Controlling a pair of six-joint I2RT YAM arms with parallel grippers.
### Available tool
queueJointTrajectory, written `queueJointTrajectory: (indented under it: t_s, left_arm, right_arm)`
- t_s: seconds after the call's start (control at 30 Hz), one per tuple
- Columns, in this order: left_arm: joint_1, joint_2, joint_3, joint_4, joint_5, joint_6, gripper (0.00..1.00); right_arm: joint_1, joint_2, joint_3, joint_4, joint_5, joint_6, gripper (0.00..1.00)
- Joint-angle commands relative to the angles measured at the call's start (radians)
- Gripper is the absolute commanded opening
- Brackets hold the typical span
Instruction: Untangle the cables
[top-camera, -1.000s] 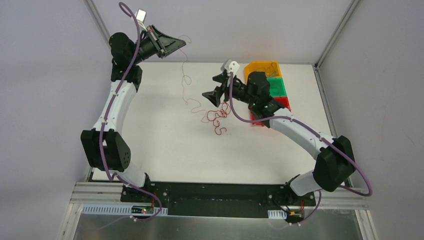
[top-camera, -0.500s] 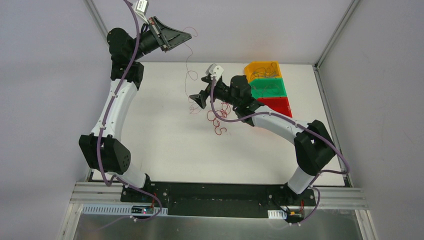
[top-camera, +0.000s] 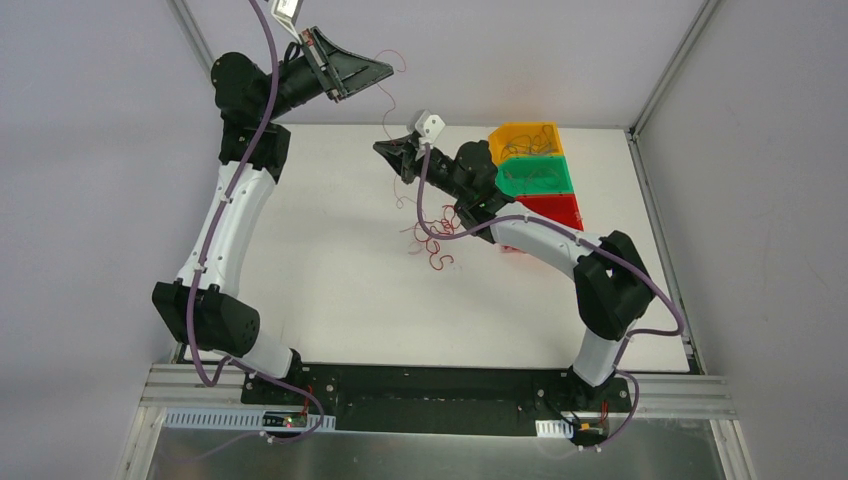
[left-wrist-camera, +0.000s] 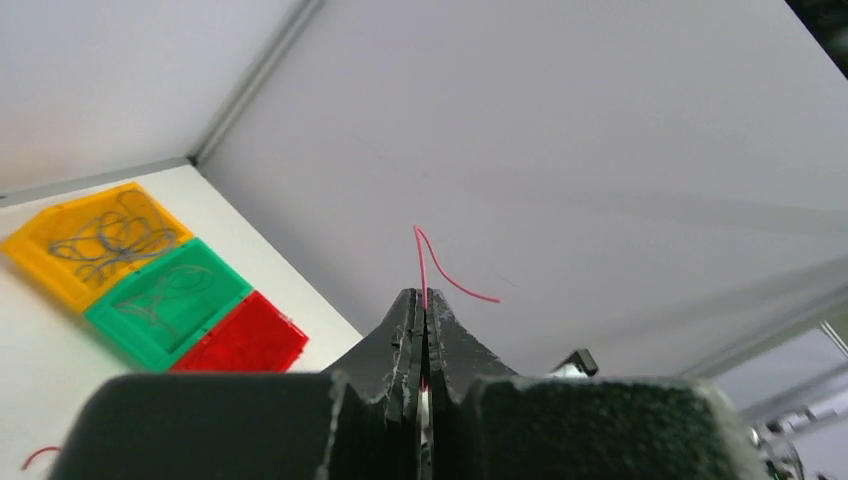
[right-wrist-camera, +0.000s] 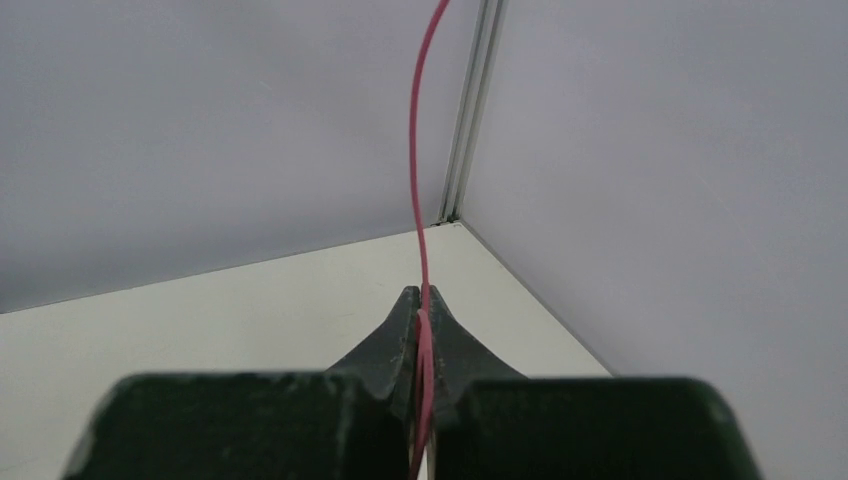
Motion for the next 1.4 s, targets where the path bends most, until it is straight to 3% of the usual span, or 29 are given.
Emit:
queueJointTrajectory:
  t_s: [0.0, 0.1, 0.17, 0.37, 0.53, 0.73, 0.77, 0.87, 0.97, 1.2, 1.37]
  left_arm:
    - [0.094, -0.057, -0.042, -0.092, -0.124, 0.086, 0.00]
    - [0.148, -0.063, -0.099, -0.352, -0.214, 0.295, 0.00]
    - [0.148, -0.060, -0.173, -0.441, -0.215, 0.412, 0.00]
    - [0.055, 0.016, -0.349, -0.462, -0.042, 0.330, 0.00]
    - [-0.090, 0.075, -0.312, -0.442, 0.023, 0.309, 0.00]
    - [-0.177, 0.095, -0.269, -0.420, 0.059, 0.330, 0.00]
    - [-0.173, 0.101, -0.272, -0.420, 0.068, 0.337, 0.06]
    - [-0.148, 0.114, -0.293, -0.461, 0.066, 0.363, 0.44]
    - [-0.099, 0.113, -0.336, -0.465, 0.051, 0.368, 0.60]
    - [0.007, 0.089, -0.368, -0.470, 0.045, 0.433, 0.65]
    - [0.017, 0.081, -0.378, -0.478, 0.060, 0.462, 0.65]
  right_arm:
    - [0.002, -0.100, -0.038, 0.093, 0.014, 0.003, 0.00]
    - [-0.001, -0.185, -0.078, 0.059, -0.002, 0.005, 0.00]
    - [-0.009, -0.234, -0.076, 0.014, -0.006, 0.025, 0.00]
    - [-0.065, -0.319, 0.030, -0.178, -0.029, 0.214, 0.00]
    - [-0.136, -0.331, 0.111, -0.331, -0.083, 0.471, 0.00]
    - [-0.218, -0.356, 0.102, -0.404, -0.005, 0.493, 0.00]
    - [-0.236, -0.360, 0.106, -0.408, -0.002, 0.498, 0.00]
    - [-0.288, -0.370, 0.131, -0.428, -0.003, 0.486, 0.00]
    - [-0.344, -0.376, 0.153, -0.448, -0.023, 0.473, 0.00]
    - [-0.466, -0.351, 0.192, -0.487, -0.120, 0.406, 0.00]
    - [-0.561, -0.291, 0.232, -0.489, -0.177, 0.377, 0.00]
